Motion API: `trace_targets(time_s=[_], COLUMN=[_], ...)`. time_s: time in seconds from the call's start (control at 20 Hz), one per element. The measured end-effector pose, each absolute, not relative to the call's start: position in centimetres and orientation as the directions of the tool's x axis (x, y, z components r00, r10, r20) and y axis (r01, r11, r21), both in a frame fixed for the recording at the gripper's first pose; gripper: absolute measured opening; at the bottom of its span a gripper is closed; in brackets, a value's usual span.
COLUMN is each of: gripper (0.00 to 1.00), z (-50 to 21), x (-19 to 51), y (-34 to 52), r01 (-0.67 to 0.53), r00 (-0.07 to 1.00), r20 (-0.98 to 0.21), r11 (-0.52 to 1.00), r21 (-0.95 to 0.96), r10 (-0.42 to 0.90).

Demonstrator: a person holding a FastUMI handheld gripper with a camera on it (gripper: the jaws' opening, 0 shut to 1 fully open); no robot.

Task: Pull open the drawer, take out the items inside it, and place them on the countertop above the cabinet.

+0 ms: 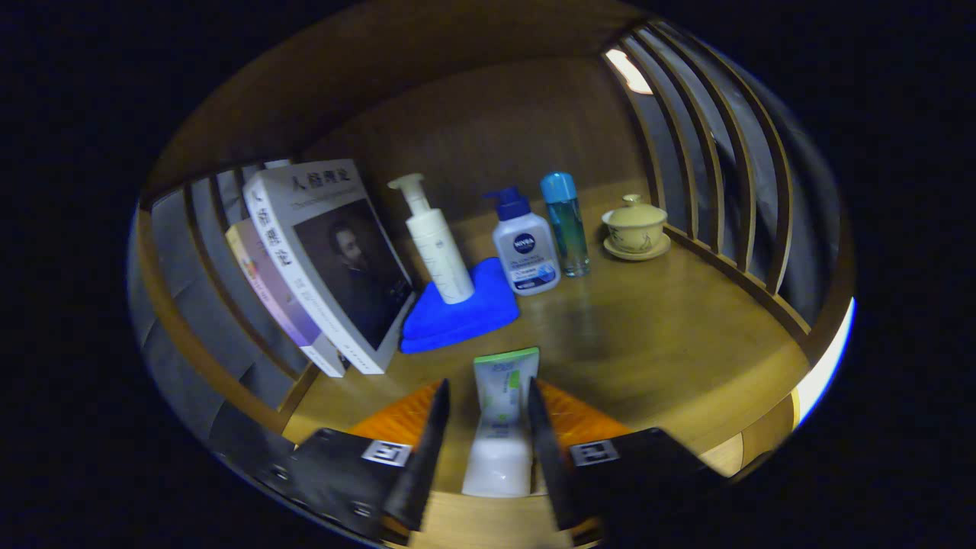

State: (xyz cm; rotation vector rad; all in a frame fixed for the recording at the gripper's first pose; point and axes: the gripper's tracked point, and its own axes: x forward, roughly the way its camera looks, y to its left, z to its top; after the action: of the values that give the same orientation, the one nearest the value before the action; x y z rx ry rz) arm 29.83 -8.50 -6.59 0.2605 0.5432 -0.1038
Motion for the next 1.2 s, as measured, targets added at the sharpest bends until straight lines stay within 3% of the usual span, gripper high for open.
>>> trace_targets(time_s=[0.1, 0.45, 0.75, 1.2], gripper=[0.99, 0.98, 0.98, 0.98], z=[-5.0, 0.0, 1.5, -1.2], x=[28.8, 20.7, 14.1, 4.0], y=[-8.2, -5.2, -3.3, 0.3], r01=[0.131, 0.045, 0.02, 0.042], r00=[0.88, 0.959, 0.982, 0.997], r20=[-0.473, -0.281, -0.187, -0.057], r11=[0.98, 0.998, 1.0, 0.997], r21=[0.151, 0.046, 0.001, -0.065], r10=[-0.044, -0.03, -0.019, -0.046])
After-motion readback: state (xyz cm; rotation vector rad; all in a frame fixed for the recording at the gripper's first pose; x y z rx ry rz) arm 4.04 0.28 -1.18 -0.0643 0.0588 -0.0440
